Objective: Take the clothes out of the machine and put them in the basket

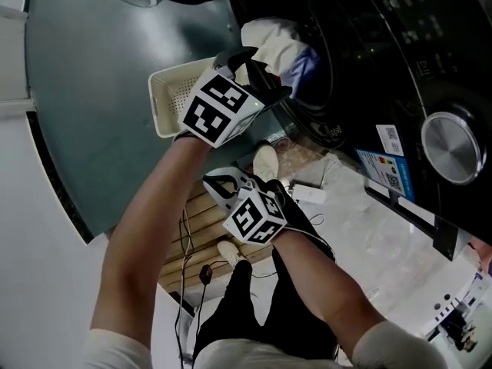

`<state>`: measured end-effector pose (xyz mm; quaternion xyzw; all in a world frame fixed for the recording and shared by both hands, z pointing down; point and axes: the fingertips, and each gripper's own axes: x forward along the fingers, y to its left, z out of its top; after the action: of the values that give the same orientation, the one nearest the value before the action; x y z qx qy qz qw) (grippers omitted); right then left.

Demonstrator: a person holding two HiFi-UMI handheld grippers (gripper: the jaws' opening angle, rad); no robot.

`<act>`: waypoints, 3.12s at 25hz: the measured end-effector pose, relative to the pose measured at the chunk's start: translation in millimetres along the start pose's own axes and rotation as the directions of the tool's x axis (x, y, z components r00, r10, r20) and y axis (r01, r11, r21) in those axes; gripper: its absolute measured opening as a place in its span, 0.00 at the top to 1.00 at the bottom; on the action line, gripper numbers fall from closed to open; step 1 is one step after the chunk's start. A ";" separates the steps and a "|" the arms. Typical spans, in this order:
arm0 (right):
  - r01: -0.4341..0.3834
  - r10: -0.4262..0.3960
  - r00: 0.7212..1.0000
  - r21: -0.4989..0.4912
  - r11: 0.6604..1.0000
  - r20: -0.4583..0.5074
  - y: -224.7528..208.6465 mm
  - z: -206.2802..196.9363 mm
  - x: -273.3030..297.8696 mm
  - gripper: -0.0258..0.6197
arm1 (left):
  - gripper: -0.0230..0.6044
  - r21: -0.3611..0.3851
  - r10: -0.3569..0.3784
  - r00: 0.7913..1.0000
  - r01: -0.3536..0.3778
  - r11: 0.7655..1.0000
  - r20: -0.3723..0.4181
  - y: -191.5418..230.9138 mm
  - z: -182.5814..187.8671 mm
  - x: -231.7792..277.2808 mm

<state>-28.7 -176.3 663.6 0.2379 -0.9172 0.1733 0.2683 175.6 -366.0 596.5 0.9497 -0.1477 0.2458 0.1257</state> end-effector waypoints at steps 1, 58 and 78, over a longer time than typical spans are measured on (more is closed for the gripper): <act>-0.001 0.001 1.000 0.003 1.000 -0.002 -1.8 -1.0 -1.0 0.95 | 0.33 0.005 -0.003 1.000 0.003 1.000 -0.007 2.2 -0.4 7.5; -0.026 0.038 0.997 0.167 0.986 -0.068 -47.8 -12.1 -12.0 0.95 | 0.68 0.171 0.014 0.959 0.036 0.985 -0.282 44.1 -72.0 163.9; -0.060 0.073 0.994 0.149 0.987 -0.083 -10.0 -3.8 9.0 0.95 | 0.76 0.085 0.025 0.991 -0.014 0.996 -0.131 52.0 -43.1 90.1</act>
<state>-28.6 -186.0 673.8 0.2183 -0.8967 0.2595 0.2846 214.5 -420.4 687.0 0.9343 -0.1380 0.3155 0.0928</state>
